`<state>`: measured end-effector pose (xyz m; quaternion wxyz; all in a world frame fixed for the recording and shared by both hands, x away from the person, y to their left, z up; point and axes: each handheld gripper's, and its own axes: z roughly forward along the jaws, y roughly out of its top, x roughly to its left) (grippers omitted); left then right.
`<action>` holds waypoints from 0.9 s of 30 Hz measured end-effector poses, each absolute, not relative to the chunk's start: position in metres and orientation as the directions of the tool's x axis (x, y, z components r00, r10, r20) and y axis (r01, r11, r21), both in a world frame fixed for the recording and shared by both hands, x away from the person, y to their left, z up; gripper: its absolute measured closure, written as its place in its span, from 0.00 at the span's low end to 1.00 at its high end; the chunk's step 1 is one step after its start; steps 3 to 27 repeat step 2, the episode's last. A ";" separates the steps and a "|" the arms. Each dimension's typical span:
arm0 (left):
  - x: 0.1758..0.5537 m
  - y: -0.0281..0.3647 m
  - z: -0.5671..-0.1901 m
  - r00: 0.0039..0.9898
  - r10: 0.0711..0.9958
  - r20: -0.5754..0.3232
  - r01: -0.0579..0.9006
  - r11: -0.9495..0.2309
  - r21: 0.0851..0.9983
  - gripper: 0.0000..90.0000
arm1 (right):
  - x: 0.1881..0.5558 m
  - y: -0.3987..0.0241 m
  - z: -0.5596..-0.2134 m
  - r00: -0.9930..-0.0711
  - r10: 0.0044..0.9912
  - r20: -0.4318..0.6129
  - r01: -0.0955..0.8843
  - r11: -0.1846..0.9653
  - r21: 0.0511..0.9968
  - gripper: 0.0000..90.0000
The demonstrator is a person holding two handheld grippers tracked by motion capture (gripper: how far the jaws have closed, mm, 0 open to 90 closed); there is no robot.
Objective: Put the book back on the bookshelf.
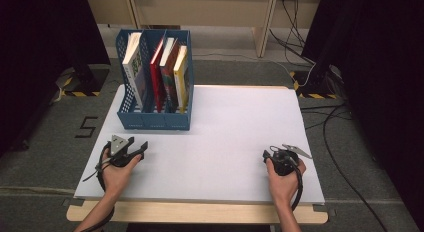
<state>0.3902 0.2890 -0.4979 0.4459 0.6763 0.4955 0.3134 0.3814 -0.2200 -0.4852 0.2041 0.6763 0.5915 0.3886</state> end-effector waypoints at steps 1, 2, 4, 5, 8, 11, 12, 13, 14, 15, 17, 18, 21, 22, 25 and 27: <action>0.390 0.289 -0.498 0.313 0.949 -0.015 0.391 -0.115 0.913 0.44 | 0.382 -0.220 -0.486 -0.006 0.961 0.277 0.641 -0.209 0.738 0.62; 0.390 0.289 -0.498 0.313 0.949 -0.015 0.391 -0.115 0.913 0.44 | 0.382 -0.220 -0.486 -0.006 0.960 0.281 0.645 -0.211 0.734 0.61; 0.390 0.289 -0.498 0.313 0.949 -0.015 0.391 -0.115 0.913 0.44 | 0.382 -0.220 -0.486 -0.006 0.960 0.281 0.645 -0.211 0.734 0.61; 0.390 0.289 -0.498 0.313 0.949 -0.015 0.391 -0.115 0.913 0.44 | 0.382 -0.220 -0.486 -0.006 0.960 0.281 0.645 -0.211 0.734 0.61; 0.390 0.289 -0.498 0.313 0.949 -0.015 0.391 -0.115 0.913 0.44 | 0.382 -0.220 -0.486 -0.006 0.960 0.281 0.645 -0.211 0.734 0.61; 0.390 0.289 -0.498 0.313 0.949 -0.015 0.391 -0.115 0.913 0.44 | 0.382 -0.220 -0.486 -0.006 0.960 0.281 0.645 -0.211 0.734 0.61; 0.390 0.289 -0.498 0.313 0.949 -0.015 0.391 -0.115 0.913 0.44 | 0.382 -0.220 -0.486 -0.006 0.960 0.281 0.645 -0.211 0.734 0.61; 0.390 0.289 -0.498 0.313 0.949 -0.015 0.391 -0.115 0.913 0.44 | 0.382 -0.220 -0.486 -0.006 0.960 0.281 0.645 -0.211 0.734 0.61; 0.390 0.289 -0.498 0.313 0.949 -0.015 0.391 -0.115 0.913 0.44 | 0.382 -0.220 -0.486 -0.006 0.960 0.281 0.645 -0.211 0.734 0.61; 0.390 0.289 -0.498 0.313 0.949 -0.015 0.391 -0.115 0.913 0.44 | 0.382 -0.220 -0.486 -0.006 0.960 0.281 0.645 -0.211 0.734 0.61; 0.390 0.289 -0.498 0.313 0.949 -0.015 0.391 -0.115 0.913 0.44 | 0.382 -0.220 -0.486 -0.006 0.960 0.281 0.645 -0.211 0.734 0.61; 0.390 0.289 -0.498 0.313 0.949 -0.015 0.391 -0.115 0.913 0.44 | 0.382 -0.220 -0.486 -0.006 0.960 0.281 0.645 -0.211 0.734 0.61; 0.390 0.289 -0.498 0.313 0.949 -0.015 0.391 -0.115 0.913 0.44 | 0.382 -0.220 -0.486 -0.006 0.960 0.281 0.645 -0.211 0.734 0.61; 0.390 0.289 -0.498 0.313 0.949 -0.015 0.391 -0.115 0.913 0.44 | 0.382 -0.220 -0.486 -0.006 0.960 0.281 0.645 -0.211 0.734 0.61; 0.390 0.289 -0.498 0.313 0.949 -0.015 0.391 -0.115 0.913 0.44 | 0.382 -0.220 -0.486 -0.006 0.960 0.281 0.645 -0.211 0.734 0.61; 0.390 0.289 -0.498 0.313 0.949 -0.015 0.391 -0.115 0.913 0.44 | 0.382 -0.220 -0.486 -0.006 0.960 0.281 0.645 -0.211 0.734 0.61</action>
